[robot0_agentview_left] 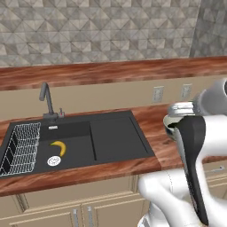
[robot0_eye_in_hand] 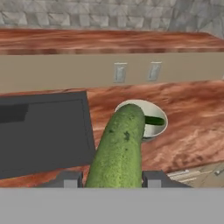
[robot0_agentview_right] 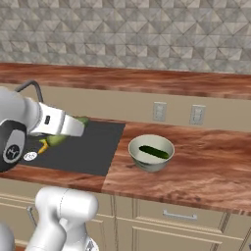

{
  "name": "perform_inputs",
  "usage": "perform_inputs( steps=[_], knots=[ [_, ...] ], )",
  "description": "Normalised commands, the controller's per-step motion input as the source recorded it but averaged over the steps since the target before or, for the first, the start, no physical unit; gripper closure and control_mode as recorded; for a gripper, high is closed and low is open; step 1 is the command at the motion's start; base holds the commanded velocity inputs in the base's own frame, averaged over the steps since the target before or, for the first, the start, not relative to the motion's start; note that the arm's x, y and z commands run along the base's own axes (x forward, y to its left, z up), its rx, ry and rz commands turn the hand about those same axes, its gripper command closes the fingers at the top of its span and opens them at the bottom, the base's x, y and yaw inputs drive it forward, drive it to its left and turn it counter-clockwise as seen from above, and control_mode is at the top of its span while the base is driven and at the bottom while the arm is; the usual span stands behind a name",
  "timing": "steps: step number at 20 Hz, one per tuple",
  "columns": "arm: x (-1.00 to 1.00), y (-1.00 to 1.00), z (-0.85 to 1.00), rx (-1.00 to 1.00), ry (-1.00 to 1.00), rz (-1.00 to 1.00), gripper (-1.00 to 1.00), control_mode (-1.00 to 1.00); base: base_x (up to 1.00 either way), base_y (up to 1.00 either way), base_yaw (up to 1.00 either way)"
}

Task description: Pick the cucumbers from the cabinet and place them in one bowl. Pick the banana from the sink and place it in the other bowl.

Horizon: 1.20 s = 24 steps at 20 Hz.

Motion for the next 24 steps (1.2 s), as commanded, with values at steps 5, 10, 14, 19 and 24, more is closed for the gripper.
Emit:
perform_inputs(
  steps=[5,10,14,19,24],
  knots=[
    [0.65,-0.53,-0.07,0.0,0.25,-0.04,1.0,-1.0,0.0,0.0,0.0],
    [0.71,-0.45,-0.31,0.0,0.06,-0.13,1.0,-1.0,0.0,0.0,0.0],
    [0.75,-0.47,-0.33,0.0,0.02,-0.12,1.0,-1.0,0.0,0.0,0.0],
    [0.82,-0.41,-0.45,0.11,0.05,-0.07,1.0,-1.0,0.0,0.0,0.0],
    [0.57,-0.44,-0.76,0.17,0.11,-0.11,1.0,-1.0,0.0,0.0,0.0]
  ],
)
